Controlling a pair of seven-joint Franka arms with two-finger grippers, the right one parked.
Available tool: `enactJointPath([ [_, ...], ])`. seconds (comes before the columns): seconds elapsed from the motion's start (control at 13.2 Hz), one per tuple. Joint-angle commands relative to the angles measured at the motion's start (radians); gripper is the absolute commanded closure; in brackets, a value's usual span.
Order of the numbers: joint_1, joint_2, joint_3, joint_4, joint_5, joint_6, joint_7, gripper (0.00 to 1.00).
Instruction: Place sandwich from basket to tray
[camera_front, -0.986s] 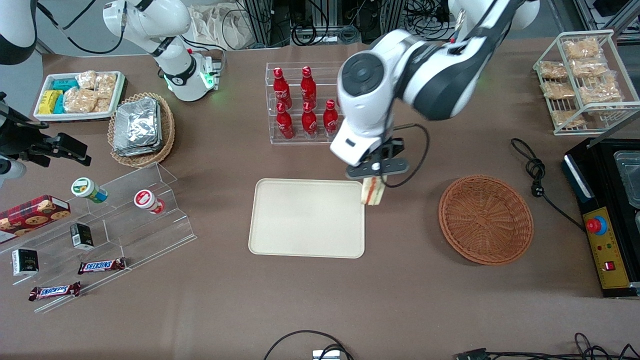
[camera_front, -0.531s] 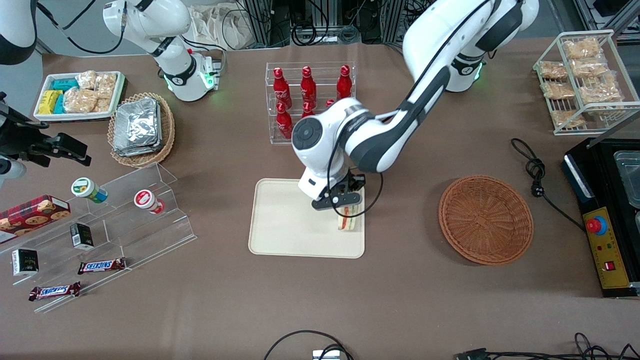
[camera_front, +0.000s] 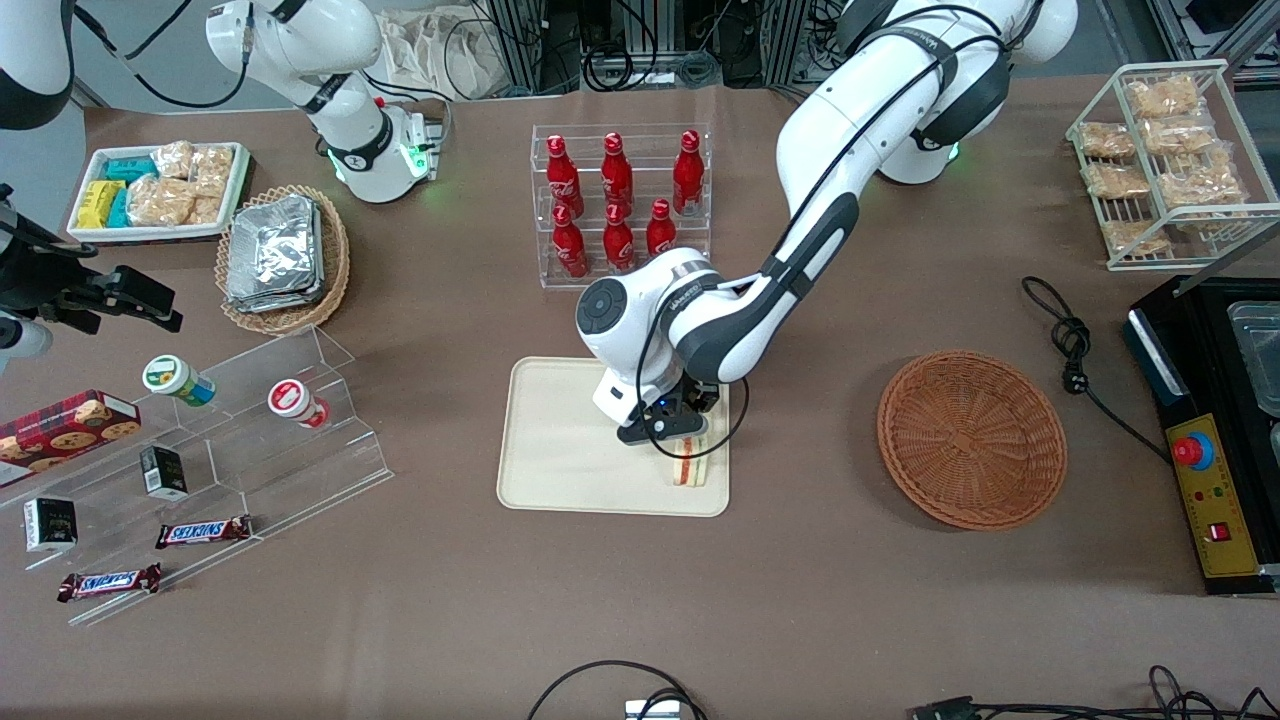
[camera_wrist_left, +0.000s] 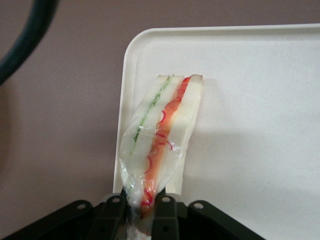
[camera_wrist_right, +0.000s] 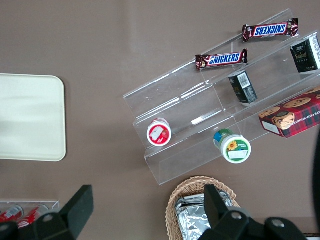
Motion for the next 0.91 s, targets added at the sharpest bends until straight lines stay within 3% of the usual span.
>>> enactJointPath([
  [0.0,-0.021,0.014,0.009,0.037,0.036,-0.004,-0.013,0.0],
  [0.23,-0.021,0.005,0.009,0.031,0.052,-0.004,-0.146,0.0],
  [0.38,-0.004,-0.011,-0.003,0.034,0.024,0.001,-0.161,0.0],
  [0.83,0.107,-0.22,-0.012,0.028,-0.245,-0.091,0.02,0.0],
])
